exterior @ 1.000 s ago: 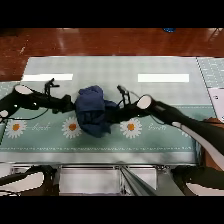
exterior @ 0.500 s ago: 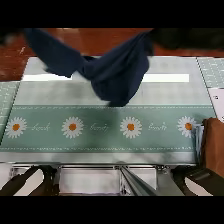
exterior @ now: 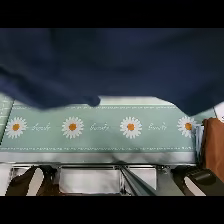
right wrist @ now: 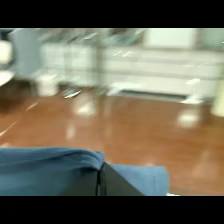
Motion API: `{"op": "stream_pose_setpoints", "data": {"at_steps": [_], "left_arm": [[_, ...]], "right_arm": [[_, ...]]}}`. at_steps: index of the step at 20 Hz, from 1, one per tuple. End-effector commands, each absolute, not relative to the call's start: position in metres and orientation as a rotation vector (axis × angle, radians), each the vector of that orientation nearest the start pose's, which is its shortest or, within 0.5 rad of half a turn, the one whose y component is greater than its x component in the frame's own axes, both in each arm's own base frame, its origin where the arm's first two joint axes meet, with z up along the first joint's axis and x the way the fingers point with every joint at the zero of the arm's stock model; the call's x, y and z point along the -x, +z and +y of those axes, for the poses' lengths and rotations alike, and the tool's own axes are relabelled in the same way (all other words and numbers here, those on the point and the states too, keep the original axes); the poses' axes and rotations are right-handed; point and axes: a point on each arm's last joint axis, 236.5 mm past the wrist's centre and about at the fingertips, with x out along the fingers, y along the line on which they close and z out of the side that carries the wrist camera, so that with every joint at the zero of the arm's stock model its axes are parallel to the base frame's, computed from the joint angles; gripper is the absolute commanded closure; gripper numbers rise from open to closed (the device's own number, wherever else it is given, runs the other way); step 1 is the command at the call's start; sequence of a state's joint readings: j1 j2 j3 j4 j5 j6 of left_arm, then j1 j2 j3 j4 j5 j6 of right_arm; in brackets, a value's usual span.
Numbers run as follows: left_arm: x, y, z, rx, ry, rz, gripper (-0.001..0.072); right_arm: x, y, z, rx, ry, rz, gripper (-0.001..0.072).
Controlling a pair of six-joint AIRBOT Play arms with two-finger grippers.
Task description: Fold the shirts.
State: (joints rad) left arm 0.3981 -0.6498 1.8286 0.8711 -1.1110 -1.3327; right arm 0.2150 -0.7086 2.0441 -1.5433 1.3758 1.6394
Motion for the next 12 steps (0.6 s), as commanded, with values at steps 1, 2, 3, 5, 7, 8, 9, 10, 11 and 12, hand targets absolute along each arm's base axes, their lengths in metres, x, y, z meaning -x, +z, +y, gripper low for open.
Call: {"op": "stream_pose_setpoints", "data": {"at_steps": [1,2,3,5,7,8,9,10,11,12], "left_arm": [[-0.133,0.543,-0.025,-0.067,-0.014,-0.208,0.0693],[-0.124,0.537,-0.024,-0.054,-0.025,-0.193,0.0693],[-0.121,0.528,-0.024,-0.021,-0.047,-0.155,0.0693],[-0.130,0.503,-0.027,0.002,-0.083,-0.047,0.0693],[-0.156,0.471,-0.025,0.008,-0.083,0.082,0.0693],[-0.174,0.451,-0.024,0.015,-0.083,0.150,0.0693],[-0.193,0.431,-0.023,0.022,-0.083,0.216,0.0693],[-0.216,0.407,-0.021,0.038,-0.081,0.290,0.0692],[-0.238,0.382,-0.019,0.056,-0.079,0.355,0.0692],[-0.261,0.357,-0.018,0.069,-0.076,0.416,0.0692]], "right_arm": [[-0.125,0.497,0.005,-0.098,0.117,0.084,0.0688],[-0.122,0.485,0.003,-0.101,0.107,0.132,0.0688],[-0.121,0.474,0.001,-0.101,0.097,0.176,0.0688],[-0.130,0.461,0.003,-0.099,0.093,0.228,0.0688],[-0.147,0.439,0.008,-0.104,0.090,0.306,0.0688],[-0.159,0.422,0.011,-0.096,0.089,0.362,0.0688],[-0.171,0.405,0.014,-0.094,0.084,0.412,0.0688],[-0.186,0.386,0.019,-0.089,0.088,0.461,0.0688],[-0.204,0.366,0.024,-0.084,0.087,0.504,0.0689],[-0.221,0.345,0.027,-0.075,0.082,0.547,0.0689]]}}
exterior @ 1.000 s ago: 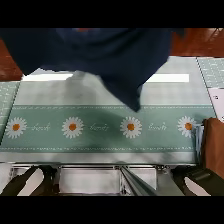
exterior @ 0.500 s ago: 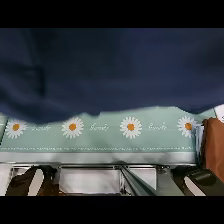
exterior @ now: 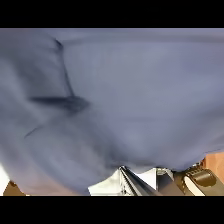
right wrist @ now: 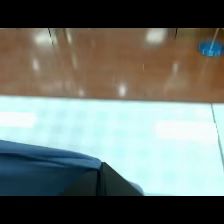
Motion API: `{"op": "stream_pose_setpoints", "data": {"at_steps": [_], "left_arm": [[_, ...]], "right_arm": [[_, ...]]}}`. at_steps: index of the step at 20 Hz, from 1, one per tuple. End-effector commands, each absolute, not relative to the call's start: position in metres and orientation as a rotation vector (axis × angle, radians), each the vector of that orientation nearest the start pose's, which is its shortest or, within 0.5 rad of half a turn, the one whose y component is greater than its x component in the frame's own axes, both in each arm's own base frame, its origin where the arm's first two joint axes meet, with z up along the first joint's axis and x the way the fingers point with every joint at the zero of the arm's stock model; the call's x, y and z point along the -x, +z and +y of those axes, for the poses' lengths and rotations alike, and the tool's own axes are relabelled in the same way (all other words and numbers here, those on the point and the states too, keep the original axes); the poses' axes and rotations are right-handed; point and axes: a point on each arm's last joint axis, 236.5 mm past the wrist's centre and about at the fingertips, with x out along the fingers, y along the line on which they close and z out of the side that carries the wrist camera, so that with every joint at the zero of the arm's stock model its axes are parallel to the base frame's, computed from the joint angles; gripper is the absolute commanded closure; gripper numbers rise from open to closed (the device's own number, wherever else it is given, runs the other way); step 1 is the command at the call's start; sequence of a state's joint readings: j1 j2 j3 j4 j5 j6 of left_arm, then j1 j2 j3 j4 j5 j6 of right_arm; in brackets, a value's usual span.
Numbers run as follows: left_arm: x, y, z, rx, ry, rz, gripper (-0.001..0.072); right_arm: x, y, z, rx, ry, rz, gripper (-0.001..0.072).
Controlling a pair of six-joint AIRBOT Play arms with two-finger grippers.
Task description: Fold the shirts.
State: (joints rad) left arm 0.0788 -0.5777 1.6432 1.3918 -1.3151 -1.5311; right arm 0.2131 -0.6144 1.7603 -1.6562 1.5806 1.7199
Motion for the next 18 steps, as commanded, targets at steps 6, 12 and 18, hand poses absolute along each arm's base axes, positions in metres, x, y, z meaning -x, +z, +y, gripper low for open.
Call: {"op": "stream_pose_setpoints", "data": {"at_steps": [6,12,18], "left_arm": [[-0.399,0.191,-0.007,0.141,-0.048,0.731,0.0692],[-0.502,0.070,-0.015,0.289,-0.056,0.862,0.0691],[-0.532,0.015,-0.054,0.546,-0.130,0.975,0.0655]], "right_arm": [[-0.355,0.228,0.056,-0.017,0.066,0.777,0.0689],[-0.496,0.112,0.055,-0.316,0.117,0.925,0.0687],[-0.564,0.042,0.069,-0.645,0.201,1.009,0.0659]]}}
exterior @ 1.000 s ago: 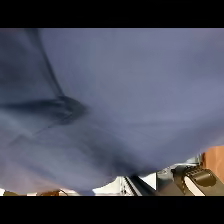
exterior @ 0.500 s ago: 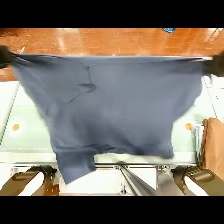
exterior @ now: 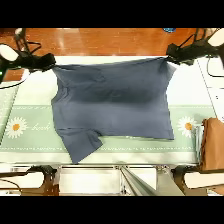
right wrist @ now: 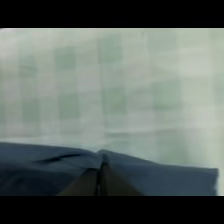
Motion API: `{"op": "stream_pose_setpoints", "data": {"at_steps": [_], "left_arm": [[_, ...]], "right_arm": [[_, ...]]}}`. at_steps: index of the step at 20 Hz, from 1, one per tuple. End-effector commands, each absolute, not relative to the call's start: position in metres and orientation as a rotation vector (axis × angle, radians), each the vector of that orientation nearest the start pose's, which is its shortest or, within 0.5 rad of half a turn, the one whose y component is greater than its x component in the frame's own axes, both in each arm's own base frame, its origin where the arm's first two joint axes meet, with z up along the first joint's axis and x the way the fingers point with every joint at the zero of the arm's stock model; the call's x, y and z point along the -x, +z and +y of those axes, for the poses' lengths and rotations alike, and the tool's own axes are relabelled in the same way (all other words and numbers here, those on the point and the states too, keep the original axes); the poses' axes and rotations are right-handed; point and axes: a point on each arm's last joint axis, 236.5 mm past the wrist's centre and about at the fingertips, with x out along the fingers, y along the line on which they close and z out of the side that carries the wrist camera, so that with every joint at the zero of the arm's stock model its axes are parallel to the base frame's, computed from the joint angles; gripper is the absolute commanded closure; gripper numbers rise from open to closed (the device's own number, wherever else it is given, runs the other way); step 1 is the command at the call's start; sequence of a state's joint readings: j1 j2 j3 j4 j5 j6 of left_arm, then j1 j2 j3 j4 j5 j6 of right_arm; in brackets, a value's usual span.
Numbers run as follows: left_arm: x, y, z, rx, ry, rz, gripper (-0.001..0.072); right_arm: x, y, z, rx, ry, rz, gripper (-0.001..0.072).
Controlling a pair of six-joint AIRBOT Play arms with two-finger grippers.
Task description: Fold the shirts.
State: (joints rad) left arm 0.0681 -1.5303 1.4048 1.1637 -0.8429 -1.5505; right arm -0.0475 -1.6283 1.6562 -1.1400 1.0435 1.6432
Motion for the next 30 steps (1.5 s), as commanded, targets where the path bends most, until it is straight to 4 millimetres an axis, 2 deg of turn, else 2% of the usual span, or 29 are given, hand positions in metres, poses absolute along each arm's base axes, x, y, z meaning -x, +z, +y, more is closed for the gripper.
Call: {"op": "stream_pose_setpoints", "data": {"at_steps": [1,2,4,5,7,9,11,12,13,14,15,16,18,21,23,25,28,30], "left_arm": [[-0.527,0.014,-0.058,0.557,-0.143,1.001,0.0472],[-0.519,0.014,-0.060,0.551,-0.158,1.043,0.0195],[-0.496,0.015,-0.045,0.496,-0.172,1.151,0.0199],[-0.483,0.018,-0.026,0.470,-0.153,1.206,0.0199],[-0.453,0.032,0.012,0.476,-0.108,1.275,0.0199],[-0.426,0.050,0.045,0.517,-0.065,1.294,0.0199],[-0.393,0.052,0.067,0.573,-0.010,1.313,0.0199],[-0.368,0.043,0.074,0.597,0.018,1.345,0.0199],[-0.334,0.026,0.081,0.648,0.091,1.403,0.0199],[-0.304,0.008,0.083,0.725,0.151,1.448,0.0199],[-0.279,-0.008,0.077,0.816,0.169,1.469,0.0200],[-0.265,-0.018,0.066,0.923,0.168,1.456,0.0200],[-0.258,-0.026,0.036,1.087,0.073,1.375,0.0199],[-0.240,-0.047,0.004,1.136,-0.003,1.402,0.0199],[-0.233,-0.061,-0.004,1.115,-0.016,1.420,0.0199],[-0.235,-0.072,-0.002,1.091,0.018,1.404,0.0199],[-0.236,-0.080,-0.008,1.035,0.008,1.429,0.0199],[-0.227,-0.092,-0.019,0.987,-0.017,1.514,0.0199]], "right_arm": [[-0.564,0.038,0.075,-0.655,0.228,1.024,0.0422],[-0.562,0.037,0.076,-0.636,0.254,1.033,0.0300],[-0.550,0.047,0.066,-0.622,0.265,1.054,0.0297],[-0.538,0.055,0.057,-0.590,0.284,1.073,0.0298],[-0.501,0.073,0.031,-0.488,0.336,1.131,0.0301],[-0.457,0.076,-0.002,-0.437,0.311,1.236,0.0304],[-0.412,0.059,-0.028,-0.454,0.224,1.326,0.0304],[-0.391,0.046,-0.034,-0.491,0.185,1.341,0.0305],[-0.372,0.029,-0.035,-0.537,0.143,1.336,0.0305],[-0.353,0.011,-0.028,-0.578,0.118,1.332,0.0305],[-0.333,-0.006,-0.019,-0.616,0.101,1.325,0.0304],[-0.319,-0.016,-0.007,-0.646,0.107,1.302,0.0305],[-0.299,-0.023,0.018,-0.710,0.147,1.247,0.0304],[-0.277,-0.022,0.044,-0.765,0.211,1.216,0.0304],[-0.267,-0.022,0.050,-0.767,0.226,1.231,0.0305],[-0.262,-0.021,0.054,-0.768,0.245,1.252,0.0304],[-0.260,-0.021,0.056,-0.768,0.248,1.259,0.0305],[-0.261,-0.021,0.056,-0.779,0.242,1.260,0.0304]]}}
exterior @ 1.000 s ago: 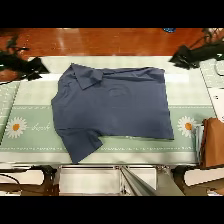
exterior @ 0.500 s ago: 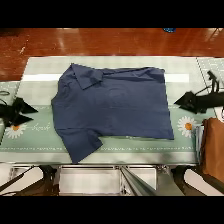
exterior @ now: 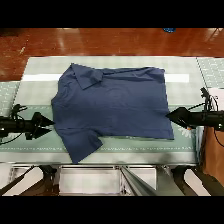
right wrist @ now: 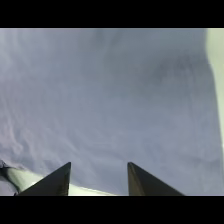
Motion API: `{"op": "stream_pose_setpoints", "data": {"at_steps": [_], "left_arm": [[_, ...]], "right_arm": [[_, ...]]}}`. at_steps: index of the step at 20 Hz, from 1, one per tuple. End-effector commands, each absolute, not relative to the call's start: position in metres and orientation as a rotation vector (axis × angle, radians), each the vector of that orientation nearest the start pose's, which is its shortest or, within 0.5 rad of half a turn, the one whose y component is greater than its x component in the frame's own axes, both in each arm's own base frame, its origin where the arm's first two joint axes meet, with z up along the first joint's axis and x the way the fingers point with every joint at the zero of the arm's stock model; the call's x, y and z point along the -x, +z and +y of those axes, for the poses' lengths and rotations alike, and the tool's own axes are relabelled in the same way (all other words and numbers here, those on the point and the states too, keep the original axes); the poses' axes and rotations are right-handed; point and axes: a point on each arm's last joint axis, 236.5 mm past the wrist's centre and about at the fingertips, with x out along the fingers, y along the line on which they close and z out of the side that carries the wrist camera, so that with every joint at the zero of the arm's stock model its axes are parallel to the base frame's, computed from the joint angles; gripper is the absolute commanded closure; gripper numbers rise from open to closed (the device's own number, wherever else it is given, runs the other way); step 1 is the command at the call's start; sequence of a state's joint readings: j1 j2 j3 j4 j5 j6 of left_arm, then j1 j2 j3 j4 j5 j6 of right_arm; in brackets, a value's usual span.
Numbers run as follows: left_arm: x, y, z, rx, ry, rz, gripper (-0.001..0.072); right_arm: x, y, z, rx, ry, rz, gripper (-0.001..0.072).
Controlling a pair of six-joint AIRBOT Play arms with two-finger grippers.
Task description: Fold the shirts.
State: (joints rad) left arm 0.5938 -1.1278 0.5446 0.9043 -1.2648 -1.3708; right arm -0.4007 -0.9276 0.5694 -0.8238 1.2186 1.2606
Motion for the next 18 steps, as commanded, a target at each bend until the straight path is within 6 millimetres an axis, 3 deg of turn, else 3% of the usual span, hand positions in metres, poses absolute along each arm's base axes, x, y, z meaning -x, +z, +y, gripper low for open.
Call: {"op": "stream_pose_setpoints", "data": {"at_steps": [1,7,8,9,10,11,12,14,16,18], "left_arm": [[-0.225,-0.098,-0.022,0.973,-0.022,1.540,0.0199],[-0.240,-0.117,-0.020,0.959,0.017,1.514,0.0202],[-0.246,-0.118,-0.025,0.963,0.010,1.501,0.0247],[-0.248,-0.119,-0.030,0.954,0.000,1.500,0.0396],[-0.248,-0.120,-0.036,0.932,-0.017,1.511,0.0636],[-0.248,-0.119,-0.041,0.902,-0.046,1.516,0.0691],[-0.248,-0.118,-0.045,0.879,-0.072,1.523,0.0691],[-0.249,-0.113,-0.047,0.869,-0.098,1.528,0.0691],[-0.251,-0.109,-0.048,0.866,-0.109,1.529,0.0691],[-0.251,-0.109,-0.048,0.867,-0.110,1.529,0.0691]], "right_arm": [[-0.261,-0.021,0.056,-0.784,0.241,1.261,0.0305],[-0.260,-0.020,0.057,-0.796,0.238,1.264,0.0304],[-0.263,-0.020,0.054,-0.801,0.223,1.253,0.0304],[-0.267,-0.020,0.045,-0.810,0.197,1.233,0.0304],[-0.268,-0.021,0.033,-0.827,0.159,1.219,0.0304],[-0.265,-0.025,0.018,-0.833,0.110,1.217,0.0304],[-0.255,-0.034,0.002,-0.824,0.043,1.247,0.0304],[-0.206,-0.059,-0.019,-0.792,-0.097,1.436,0.0304],[-0.167,-0.076,-0.012,-0.772,-0.108,1.590,0.0304],[-0.160,-0.087,-0.003,-0.804,-0.106,1.602,0.0304]]}}
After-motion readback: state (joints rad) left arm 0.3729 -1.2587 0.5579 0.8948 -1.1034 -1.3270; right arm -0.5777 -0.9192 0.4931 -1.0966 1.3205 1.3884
